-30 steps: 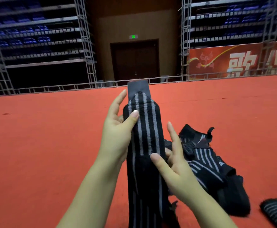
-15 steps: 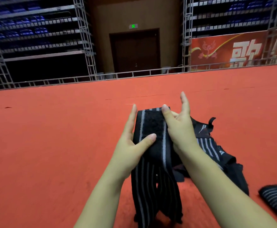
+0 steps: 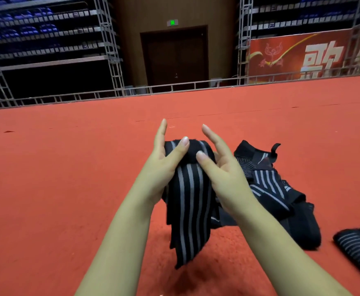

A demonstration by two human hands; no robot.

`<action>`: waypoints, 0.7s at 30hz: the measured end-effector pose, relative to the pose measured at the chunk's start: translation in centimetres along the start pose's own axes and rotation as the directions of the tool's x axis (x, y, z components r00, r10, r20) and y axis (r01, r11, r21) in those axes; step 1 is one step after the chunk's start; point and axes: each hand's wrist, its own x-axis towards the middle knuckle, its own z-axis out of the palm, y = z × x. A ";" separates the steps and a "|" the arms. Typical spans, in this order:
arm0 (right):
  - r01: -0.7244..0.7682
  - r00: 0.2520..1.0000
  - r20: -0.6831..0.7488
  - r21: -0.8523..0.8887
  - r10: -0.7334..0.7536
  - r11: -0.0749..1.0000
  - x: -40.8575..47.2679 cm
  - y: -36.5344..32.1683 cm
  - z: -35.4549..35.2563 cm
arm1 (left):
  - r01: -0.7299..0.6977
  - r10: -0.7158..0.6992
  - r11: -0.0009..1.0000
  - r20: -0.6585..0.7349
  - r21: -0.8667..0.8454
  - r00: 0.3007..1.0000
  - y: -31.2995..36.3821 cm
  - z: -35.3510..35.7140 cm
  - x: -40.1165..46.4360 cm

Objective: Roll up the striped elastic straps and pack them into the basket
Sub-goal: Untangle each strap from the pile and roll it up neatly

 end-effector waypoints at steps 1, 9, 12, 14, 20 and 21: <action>0.002 0.999 -0.050 0.015 -0.001 1.000 0.4 0.0 0.1 | 0.013 -0.012 1.000 0.034 -0.024 0.999 -0.6 0.0 -0.5; -0.024 0.977 -0.212 -0.021 0.019 1.000 4.9 1.2 -1.4 | 0.206 -0.181 0.967 0.163 -0.152 0.970 -7.5 -0.5 -5.7; -0.058 0.979 -0.197 -0.036 0.050 0.998 6.0 2.1 -1.7 | 0.280 -0.255 0.936 0.136 -0.213 0.957 -7.9 -0.5 -5.8; -0.087 0.977 -0.200 -0.052 0.074 0.995 6.2 2.8 -1.9 | 0.288 -0.269 0.928 0.111 -0.237 0.957 -7.8 -0.3 -5.5; -0.142 0.973 -0.182 0.029 0.145 0.989 5.4 3.2 -2.5 | 0.305 -0.288 0.923 0.104 -0.234 0.952 -7.5 0.0 -5.8; -0.146 0.976 -0.150 0.081 0.156 0.986 5.0 2.7 -2.5 | 0.308 -0.295 0.920 0.092 -0.243 0.951 -7.5 0.0 -5.7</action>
